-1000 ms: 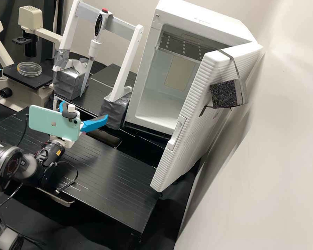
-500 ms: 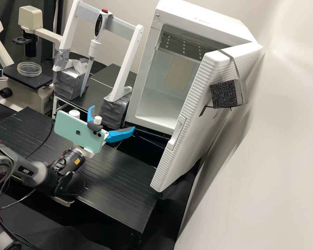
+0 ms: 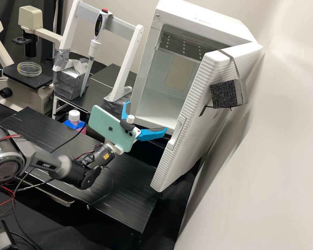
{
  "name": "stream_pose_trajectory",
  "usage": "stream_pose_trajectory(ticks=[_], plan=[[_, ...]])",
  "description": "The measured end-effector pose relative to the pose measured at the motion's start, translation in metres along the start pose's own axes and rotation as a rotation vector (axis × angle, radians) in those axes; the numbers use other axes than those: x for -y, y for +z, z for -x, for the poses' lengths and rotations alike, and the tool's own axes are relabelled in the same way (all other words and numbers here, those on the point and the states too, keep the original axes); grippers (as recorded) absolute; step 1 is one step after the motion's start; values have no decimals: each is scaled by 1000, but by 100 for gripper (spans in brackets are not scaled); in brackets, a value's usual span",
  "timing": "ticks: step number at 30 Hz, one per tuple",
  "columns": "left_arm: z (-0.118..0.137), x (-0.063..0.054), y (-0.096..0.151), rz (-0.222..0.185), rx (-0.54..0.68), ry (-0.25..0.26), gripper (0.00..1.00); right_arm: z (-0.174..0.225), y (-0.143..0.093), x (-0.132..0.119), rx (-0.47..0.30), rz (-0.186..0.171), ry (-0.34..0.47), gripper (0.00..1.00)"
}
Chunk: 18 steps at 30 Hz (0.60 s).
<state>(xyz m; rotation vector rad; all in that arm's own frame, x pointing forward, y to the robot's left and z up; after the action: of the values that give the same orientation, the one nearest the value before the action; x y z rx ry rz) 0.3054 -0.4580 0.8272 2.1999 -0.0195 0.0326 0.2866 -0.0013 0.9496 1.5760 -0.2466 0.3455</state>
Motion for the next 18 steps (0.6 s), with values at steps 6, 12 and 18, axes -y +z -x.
stream_pose_trajectory(ticks=[6, 12, 18], plan=[[0, 0, 0, 0, 0, 0, 100, -36, 2, -3, 21, 16, -23, 100], [0, 0, 0, 0, 0, 0, 100, -70, 5, 4, 53, 20, -67, 100], [0, 0, 0, 0, 0, 0, 100, -101, 12, 20, 99, 19, -127, 100]])
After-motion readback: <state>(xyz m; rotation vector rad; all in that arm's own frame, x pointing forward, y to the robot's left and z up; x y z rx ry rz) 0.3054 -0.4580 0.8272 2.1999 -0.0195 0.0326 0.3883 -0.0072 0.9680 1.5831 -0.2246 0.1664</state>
